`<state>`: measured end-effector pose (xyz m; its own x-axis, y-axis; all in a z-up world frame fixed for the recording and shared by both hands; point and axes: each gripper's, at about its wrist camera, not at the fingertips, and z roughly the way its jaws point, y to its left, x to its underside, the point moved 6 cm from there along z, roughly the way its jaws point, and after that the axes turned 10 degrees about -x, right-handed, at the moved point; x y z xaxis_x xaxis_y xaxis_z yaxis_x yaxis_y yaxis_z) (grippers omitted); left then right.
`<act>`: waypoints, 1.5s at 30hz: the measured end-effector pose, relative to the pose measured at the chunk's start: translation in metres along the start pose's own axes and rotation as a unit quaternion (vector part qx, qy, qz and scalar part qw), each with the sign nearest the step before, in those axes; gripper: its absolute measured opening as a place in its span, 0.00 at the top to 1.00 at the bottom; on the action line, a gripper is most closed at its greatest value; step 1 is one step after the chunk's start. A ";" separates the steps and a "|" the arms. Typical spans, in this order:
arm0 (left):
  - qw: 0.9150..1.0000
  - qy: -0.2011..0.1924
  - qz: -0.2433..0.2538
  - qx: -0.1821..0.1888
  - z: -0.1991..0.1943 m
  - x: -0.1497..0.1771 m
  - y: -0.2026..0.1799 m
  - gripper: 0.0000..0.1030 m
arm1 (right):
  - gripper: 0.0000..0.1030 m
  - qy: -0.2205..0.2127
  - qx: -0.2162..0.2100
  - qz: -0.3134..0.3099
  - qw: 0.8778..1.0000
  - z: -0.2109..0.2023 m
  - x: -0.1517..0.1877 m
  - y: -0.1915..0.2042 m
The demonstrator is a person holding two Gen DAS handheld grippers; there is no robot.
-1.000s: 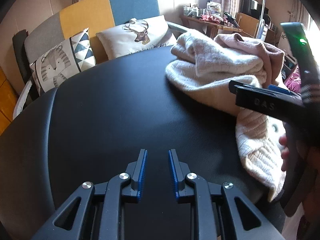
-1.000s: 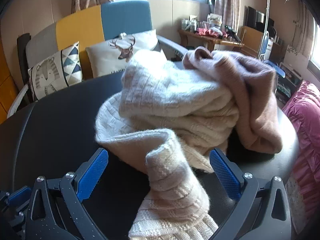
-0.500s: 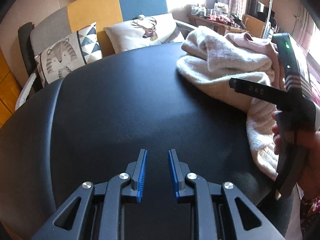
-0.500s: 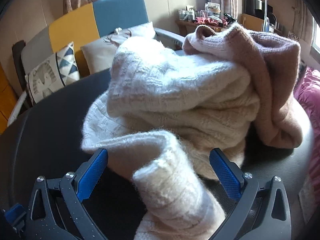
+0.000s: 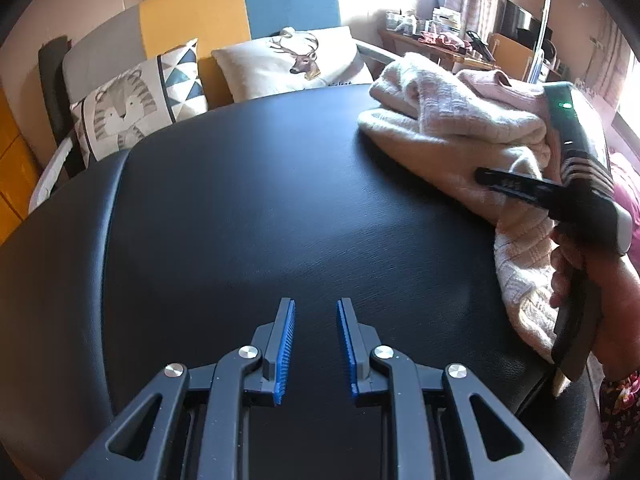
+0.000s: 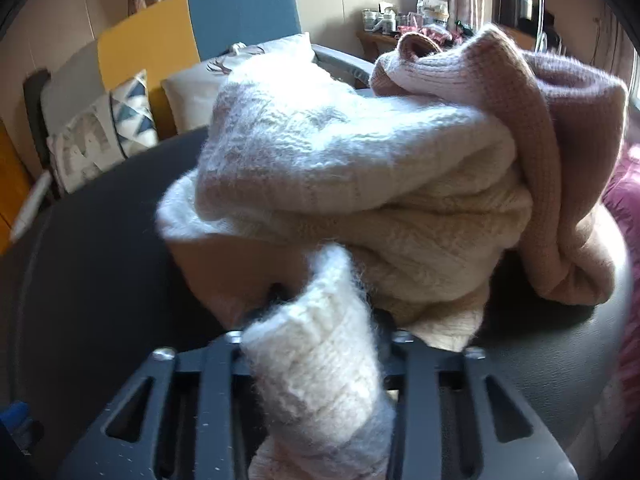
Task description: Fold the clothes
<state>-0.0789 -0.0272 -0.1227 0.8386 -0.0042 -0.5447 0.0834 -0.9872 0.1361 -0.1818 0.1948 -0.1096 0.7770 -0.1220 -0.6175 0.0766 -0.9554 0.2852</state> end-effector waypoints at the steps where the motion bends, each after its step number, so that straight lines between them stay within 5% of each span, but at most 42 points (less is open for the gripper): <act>1: 1.000 0.001 -0.003 0.002 0.000 0.000 0.002 0.80 | 0.83 0.000 -0.020 0.018 1.000 -0.002 -0.001 0.000; 6: 1.000 -0.004 0.001 0.003 -0.001 -0.003 0.003 0.80 | 0.87 0.010 -0.117 0.085 0.989 -0.014 0.003 0.015; 11: 1.000 0.003 0.002 0.000 0.004 -0.005 0.006 0.80 | 0.90 0.041 -0.219 0.068 0.973 -0.022 0.025 0.072; 16: 1.000 0.020 -0.020 -0.009 0.013 -0.011 0.023 0.80 | 0.90 0.047 -0.228 0.002 0.972 -0.037 0.052 0.122; 22: 0.999 0.039 -0.006 0.020 0.024 -0.025 0.012 0.80 | 0.90 0.056 -0.241 -0.011 0.969 -0.054 0.075 0.114; 27: 0.991 0.091 0.022 0.093 0.040 -0.027 -0.033 0.80 | 0.90 0.049 -0.229 -0.032 0.972 -0.068 0.086 0.103; 36: 0.977 0.153 0.000 0.150 0.048 -0.029 -0.058 0.79 | 0.90 0.044 -0.229 -0.062 0.971 -0.081 0.094 0.088; 41: 0.961 0.174 -0.052 0.208 0.048 -0.035 -0.046 0.58 | 0.90 0.047 -0.234 -0.056 0.969 -0.081 0.095 0.082; 45: 0.960 0.173 -0.047 0.216 0.041 -0.035 -0.050 0.45 | 0.90 0.047 -0.235 -0.068 0.969 -0.076 0.092 0.089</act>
<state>-0.1349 0.0160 -0.1443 0.9733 0.0667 -0.2195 -0.0013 -0.9551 -0.2961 -0.0560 0.1193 -0.0850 0.7917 0.0416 -0.6094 0.4399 -0.7310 0.5217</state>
